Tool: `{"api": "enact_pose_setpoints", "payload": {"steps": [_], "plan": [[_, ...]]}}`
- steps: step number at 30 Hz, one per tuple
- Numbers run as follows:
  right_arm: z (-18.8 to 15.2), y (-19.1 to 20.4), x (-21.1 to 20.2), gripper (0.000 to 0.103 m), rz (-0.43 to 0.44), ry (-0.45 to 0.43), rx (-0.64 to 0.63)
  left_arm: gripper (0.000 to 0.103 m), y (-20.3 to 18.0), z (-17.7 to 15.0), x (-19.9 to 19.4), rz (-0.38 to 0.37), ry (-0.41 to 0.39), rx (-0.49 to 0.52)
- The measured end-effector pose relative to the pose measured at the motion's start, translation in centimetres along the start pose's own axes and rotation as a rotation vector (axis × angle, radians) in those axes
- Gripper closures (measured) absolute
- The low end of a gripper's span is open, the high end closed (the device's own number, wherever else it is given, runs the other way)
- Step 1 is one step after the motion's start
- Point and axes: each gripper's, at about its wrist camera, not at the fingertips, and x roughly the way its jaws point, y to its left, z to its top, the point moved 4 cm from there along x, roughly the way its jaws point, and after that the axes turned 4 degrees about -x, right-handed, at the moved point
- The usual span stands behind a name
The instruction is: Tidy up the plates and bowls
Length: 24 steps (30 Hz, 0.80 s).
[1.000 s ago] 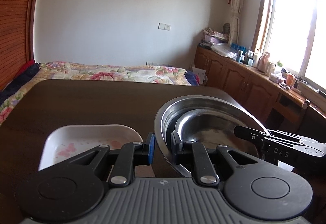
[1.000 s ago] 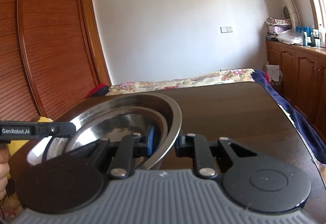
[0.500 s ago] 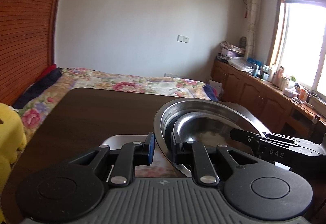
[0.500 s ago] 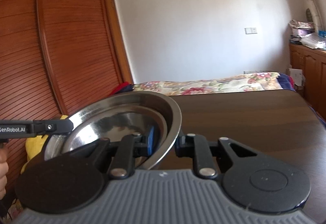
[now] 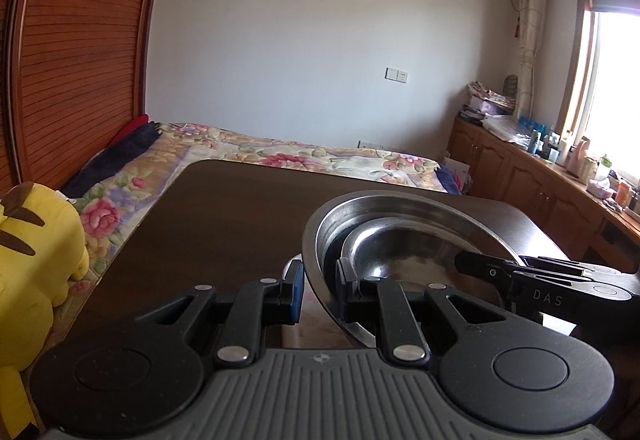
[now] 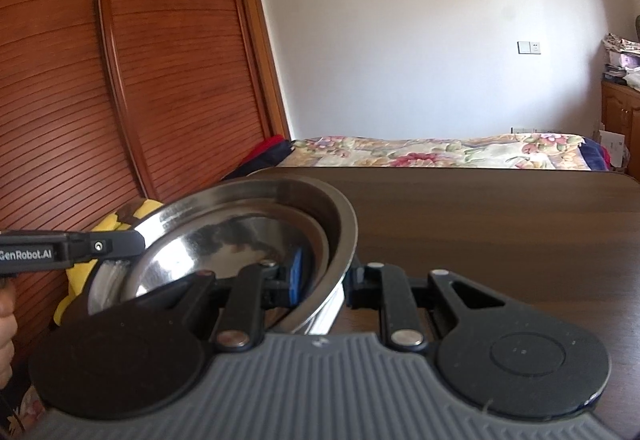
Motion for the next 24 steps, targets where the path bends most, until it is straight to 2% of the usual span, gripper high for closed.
{"api": "enact_pose_setpoints", "payload": {"steps": [18, 24], "plan": [[-0.7, 1.5, 1.9, 0.08, 0.007, 0.056, -0.016, 0.085, 1.4, -1.0, 0.9, 0.037, 0.037, -0.018], [-0.8, 1.5, 1.9, 0.08, 0.01, 0.047, -0.012, 0.085, 1.2, -1.0, 0.7, 0.038, 0.031, -0.014]]}}
